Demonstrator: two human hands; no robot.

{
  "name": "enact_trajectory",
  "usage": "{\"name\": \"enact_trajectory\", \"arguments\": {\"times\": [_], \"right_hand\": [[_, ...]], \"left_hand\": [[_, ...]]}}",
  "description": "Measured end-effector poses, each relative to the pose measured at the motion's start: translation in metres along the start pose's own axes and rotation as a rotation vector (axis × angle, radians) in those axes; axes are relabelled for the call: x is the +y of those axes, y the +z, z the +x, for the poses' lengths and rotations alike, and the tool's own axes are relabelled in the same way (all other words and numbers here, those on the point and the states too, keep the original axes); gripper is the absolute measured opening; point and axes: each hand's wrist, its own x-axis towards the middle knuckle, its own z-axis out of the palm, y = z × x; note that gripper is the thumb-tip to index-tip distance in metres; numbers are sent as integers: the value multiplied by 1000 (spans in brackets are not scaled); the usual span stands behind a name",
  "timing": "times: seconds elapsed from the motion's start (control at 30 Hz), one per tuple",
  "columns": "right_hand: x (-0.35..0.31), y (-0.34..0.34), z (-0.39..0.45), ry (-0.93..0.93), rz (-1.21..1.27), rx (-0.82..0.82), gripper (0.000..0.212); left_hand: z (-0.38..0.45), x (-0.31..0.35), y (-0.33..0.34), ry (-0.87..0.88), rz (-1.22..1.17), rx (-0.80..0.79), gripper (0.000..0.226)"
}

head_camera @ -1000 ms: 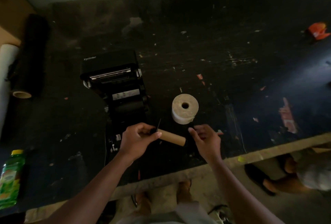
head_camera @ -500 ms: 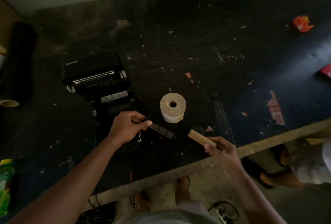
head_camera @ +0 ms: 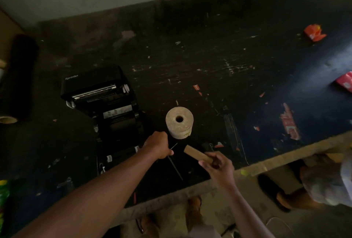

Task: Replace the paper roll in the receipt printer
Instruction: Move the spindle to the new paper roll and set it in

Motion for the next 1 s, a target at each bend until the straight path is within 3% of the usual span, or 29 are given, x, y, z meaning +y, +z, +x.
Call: {"name": "enact_trajectory", "arguments": {"times": [0.1,0.17,0.3,0.37,0.5,0.63,0.87,1.0], "right_hand": [[-2,16,-3,-32,-61,47,28],[-1,24,-3,-38,-103,73,30],[3,39,-3,-89,-350,126,35],[8,46,-1,-146,-509,149,35],[9,55,4,-150,-698,185,36],[8,57,6,-128,-724,174,37],[1,50,2,-97,-633,107,46],[-28,36,10,-120,-349,152,37]], "left_hand": [[-6,1,-8,21,122,57,45],[-20,-1,-15,68,171,179,38],[-42,0,-21,211,13,538,38],[-41,9,-23,252,-26,605,49],[-26,35,-26,186,12,525,70],[-8,53,-20,81,90,440,79],[6,52,-26,91,-20,438,57],[11,29,-44,56,-403,399,41]]}}
